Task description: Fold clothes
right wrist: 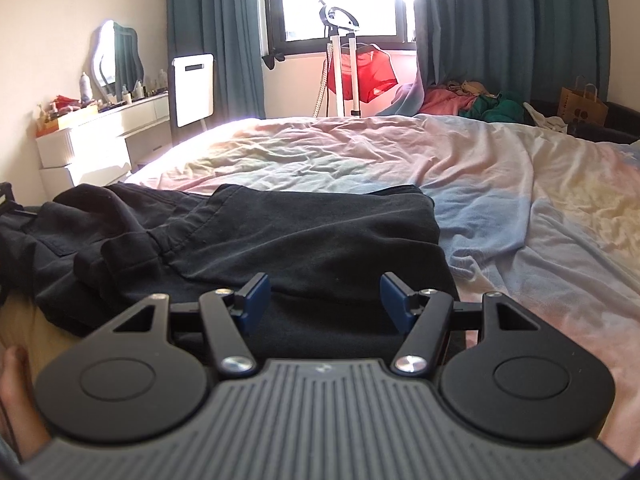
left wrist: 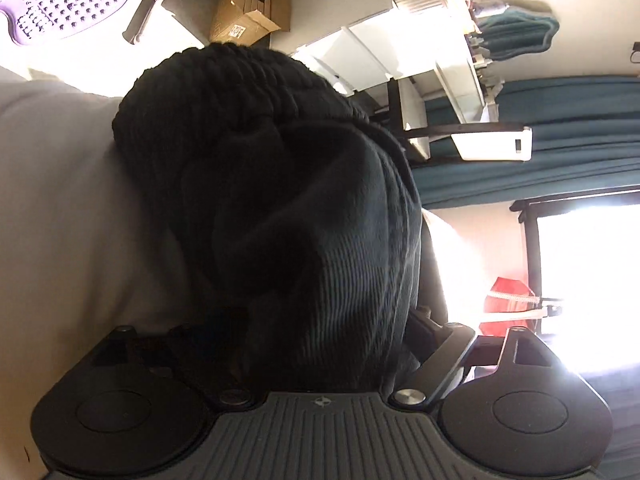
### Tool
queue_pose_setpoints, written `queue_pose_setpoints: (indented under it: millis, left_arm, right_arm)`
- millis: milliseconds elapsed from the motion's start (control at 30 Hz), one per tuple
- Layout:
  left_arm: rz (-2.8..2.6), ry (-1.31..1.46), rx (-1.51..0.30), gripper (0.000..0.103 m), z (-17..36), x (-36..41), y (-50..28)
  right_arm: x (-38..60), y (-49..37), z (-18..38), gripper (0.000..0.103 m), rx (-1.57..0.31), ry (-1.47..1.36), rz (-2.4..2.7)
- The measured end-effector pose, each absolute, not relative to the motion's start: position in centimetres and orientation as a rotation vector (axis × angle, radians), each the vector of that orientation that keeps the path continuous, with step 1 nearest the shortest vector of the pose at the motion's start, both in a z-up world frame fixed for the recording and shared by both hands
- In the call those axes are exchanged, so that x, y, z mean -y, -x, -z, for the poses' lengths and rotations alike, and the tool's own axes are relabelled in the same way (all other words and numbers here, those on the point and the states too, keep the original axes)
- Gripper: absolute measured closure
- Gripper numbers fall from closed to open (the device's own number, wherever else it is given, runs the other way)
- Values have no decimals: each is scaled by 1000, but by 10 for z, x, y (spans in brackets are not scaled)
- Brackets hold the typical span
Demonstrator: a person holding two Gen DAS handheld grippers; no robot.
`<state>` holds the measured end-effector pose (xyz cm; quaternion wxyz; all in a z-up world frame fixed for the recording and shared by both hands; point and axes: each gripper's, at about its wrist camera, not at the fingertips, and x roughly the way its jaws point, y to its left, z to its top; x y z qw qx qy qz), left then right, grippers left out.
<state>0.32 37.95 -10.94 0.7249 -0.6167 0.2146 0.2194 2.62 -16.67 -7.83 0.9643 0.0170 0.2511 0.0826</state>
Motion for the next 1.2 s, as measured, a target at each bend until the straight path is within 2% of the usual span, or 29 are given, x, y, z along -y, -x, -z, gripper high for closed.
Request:
queue_pose_setpoints:
  millis: [133, 167, 267, 533, 667, 800, 1000, 1200]
  left_arm:
    - [-487, 1270, -448, 65, 104, -384, -2]
    - [-483, 1244, -441, 76, 101, -382, -2]
    - [-512, 1061, -447, 85, 76, -365, -5]
    - [-499, 651, -327, 87, -29, -257, -30]
    - [-452, 471, -234, 87, -75, -175, -44]
    - [-374, 232, -141, 87, -100, -62, -58]
    - [-238, 0, -81, 87, -76, 89, -55]
    - [-60, -228, -168, 87, 18, 202, -63]
  right_arm:
    - [153, -53, 104, 38, -641, -9, -235]
    - [150, -54, 109, 38, -654, 11, -234]
    - [145, -54, 113, 38, -663, 42, -236]
    - [164, -52, 98, 39, -667, -88, -235]
    - [201, -47, 82, 39, -643, -293, -181]
    - [240, -35, 64, 39, -576, -374, -72]
    - [305, -24, 48, 38, -500, -559, 42]
    - [348, -9, 44, 37, -447, -667, 101]
